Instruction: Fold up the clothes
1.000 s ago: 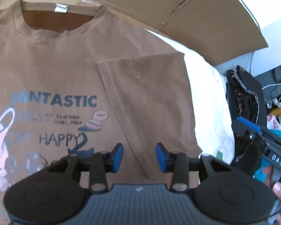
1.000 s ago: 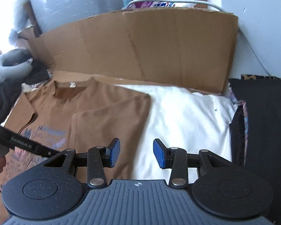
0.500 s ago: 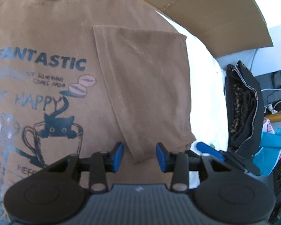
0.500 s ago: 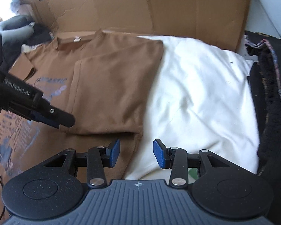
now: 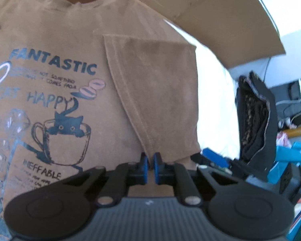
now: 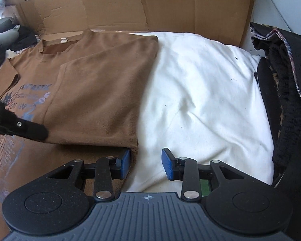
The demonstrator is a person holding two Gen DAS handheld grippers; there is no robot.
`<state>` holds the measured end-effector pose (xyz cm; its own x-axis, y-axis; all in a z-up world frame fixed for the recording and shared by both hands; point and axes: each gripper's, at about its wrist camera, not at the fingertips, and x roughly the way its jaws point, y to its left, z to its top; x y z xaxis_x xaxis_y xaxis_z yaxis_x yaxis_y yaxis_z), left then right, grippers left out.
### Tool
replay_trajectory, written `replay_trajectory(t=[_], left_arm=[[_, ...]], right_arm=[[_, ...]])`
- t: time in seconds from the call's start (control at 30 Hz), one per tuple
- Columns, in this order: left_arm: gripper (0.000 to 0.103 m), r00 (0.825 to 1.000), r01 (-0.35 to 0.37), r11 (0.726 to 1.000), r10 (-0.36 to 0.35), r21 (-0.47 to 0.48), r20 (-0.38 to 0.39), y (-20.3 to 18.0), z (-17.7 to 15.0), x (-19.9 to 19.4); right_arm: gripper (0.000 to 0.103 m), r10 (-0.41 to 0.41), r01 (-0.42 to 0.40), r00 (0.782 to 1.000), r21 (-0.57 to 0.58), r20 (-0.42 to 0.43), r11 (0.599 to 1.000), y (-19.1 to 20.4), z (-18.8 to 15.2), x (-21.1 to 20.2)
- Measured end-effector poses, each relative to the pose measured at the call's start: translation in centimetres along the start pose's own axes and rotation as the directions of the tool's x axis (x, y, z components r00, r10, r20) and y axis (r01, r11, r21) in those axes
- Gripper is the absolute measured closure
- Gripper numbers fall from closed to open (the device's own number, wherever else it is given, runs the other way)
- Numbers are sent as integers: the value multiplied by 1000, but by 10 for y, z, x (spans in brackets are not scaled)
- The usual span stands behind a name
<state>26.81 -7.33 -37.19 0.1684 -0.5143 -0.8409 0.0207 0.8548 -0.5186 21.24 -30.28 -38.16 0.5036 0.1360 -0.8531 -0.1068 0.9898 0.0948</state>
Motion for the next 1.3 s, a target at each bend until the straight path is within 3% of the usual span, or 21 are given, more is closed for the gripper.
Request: replay_trajectory(t=[0.13, 0.27, 0.37, 0.57, 0.63, 0.8, 0.97, 1.13, 1.2, 1.3], left_arm=[[94, 998, -56, 997, 58, 59, -26, 5, -2, 14], [88, 995, -96, 989, 96, 110, 6, 1, 2, 0], [88, 994, -105, 985, 100, 134, 45, -2, 9, -10], [88, 991, -108, 978, 93, 177, 93, -8, 26, -14], [88, 989, -120, 972, 99, 202, 110, -14, 30, -12], [88, 985, -145, 950, 111, 276, 134, -26, 38, -2], [88, 987, -131, 942, 97, 309, 125, -31, 43, 14], [89, 972, -216, 912, 167, 349, 165, -21, 54, 28], [95, 971, -217, 918, 168, 332, 171, -12, 61, 28], [96, 966, -229, 918, 172, 324, 195, -5, 70, 23]], right_arm=[[62, -7, 7, 1000, 7, -15, 1000, 0, 0, -1], [62, 12, -11, 1000, 36, -22, 999, -4, 1, -11], [63, 64, -64, 998, 36, 16, 997, -6, 6, -26], [75, 110, -113, 991, 23, 82, 993, -2, 27, -38], [84, 115, -117, 990, 21, 79, 993, -1, 32, -32], [90, 129, -130, 990, 19, 61, 991, 6, 36, -13], [90, 138, -137, 989, -16, 57, 990, 16, 43, 4], [89, 142, -141, 989, -12, 31, 990, 15, 46, 28], [89, 155, -154, 987, -16, 42, 988, 15, 47, 31], [89, 162, -161, 986, -23, 44, 987, 14, 42, 29]])
